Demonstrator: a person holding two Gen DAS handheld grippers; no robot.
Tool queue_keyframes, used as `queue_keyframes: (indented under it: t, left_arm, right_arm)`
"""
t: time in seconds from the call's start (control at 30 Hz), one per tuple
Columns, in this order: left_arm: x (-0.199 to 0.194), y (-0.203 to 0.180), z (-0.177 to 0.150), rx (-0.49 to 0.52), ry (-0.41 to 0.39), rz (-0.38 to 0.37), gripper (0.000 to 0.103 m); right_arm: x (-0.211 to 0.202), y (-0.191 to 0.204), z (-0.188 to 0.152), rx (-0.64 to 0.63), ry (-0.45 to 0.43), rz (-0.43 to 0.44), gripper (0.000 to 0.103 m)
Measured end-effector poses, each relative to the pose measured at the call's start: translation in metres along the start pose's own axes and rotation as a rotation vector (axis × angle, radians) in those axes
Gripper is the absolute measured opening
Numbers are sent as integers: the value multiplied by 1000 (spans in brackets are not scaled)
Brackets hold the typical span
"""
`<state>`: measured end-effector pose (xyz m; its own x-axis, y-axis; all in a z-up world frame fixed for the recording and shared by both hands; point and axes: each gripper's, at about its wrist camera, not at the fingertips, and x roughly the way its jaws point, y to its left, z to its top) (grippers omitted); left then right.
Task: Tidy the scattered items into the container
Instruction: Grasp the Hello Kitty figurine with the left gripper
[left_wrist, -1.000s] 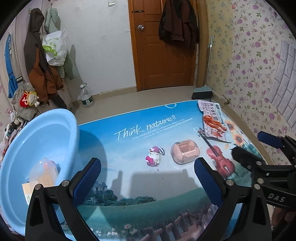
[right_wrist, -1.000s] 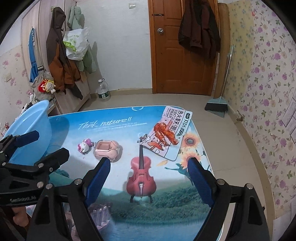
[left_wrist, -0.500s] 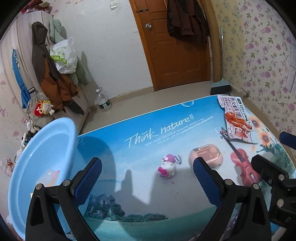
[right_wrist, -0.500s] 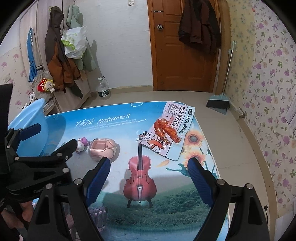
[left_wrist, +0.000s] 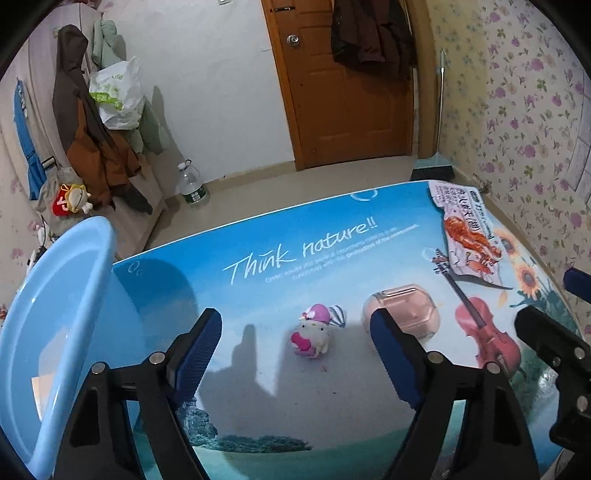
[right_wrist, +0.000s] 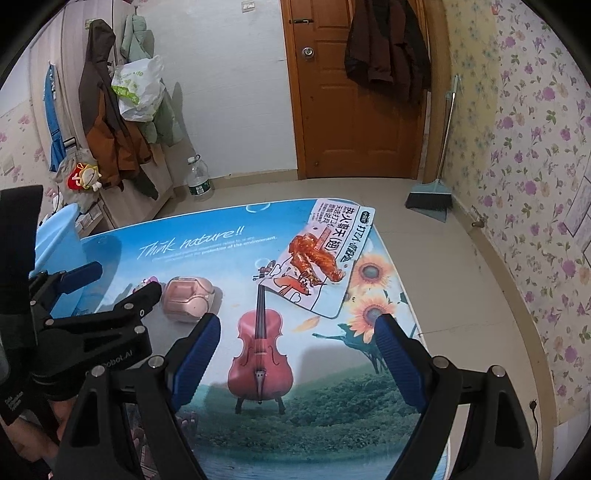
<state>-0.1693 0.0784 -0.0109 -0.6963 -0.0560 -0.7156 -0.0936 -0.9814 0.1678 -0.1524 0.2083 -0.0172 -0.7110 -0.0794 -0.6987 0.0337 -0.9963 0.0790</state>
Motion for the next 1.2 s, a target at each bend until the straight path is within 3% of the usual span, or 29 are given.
queue_keyframes:
  t: [0.37, 0.6, 0.77, 0.9, 1.2]
  left_arm:
    - [18, 14, -2, -63, 55, -31, 73]
    - [31, 21, -3, -103, 116, -76, 57]
    - [34, 25, -2, -119, 118, -93, 50]
    - [34, 28, -3, -124, 114, -103, 36]
    - [30, 38, -10, -142, 112, -121, 25]
  right_arm:
    - [5, 5, -1, -3, 9, 15, 88]
    - [12, 13, -1, -18, 29, 31, 88]
    - [17, 22, 2, -39, 38, 42, 88]
    - [22, 28, 5, -47, 40, 50, 88]
    - [40, 46, 14, -57, 69, 84, 86]
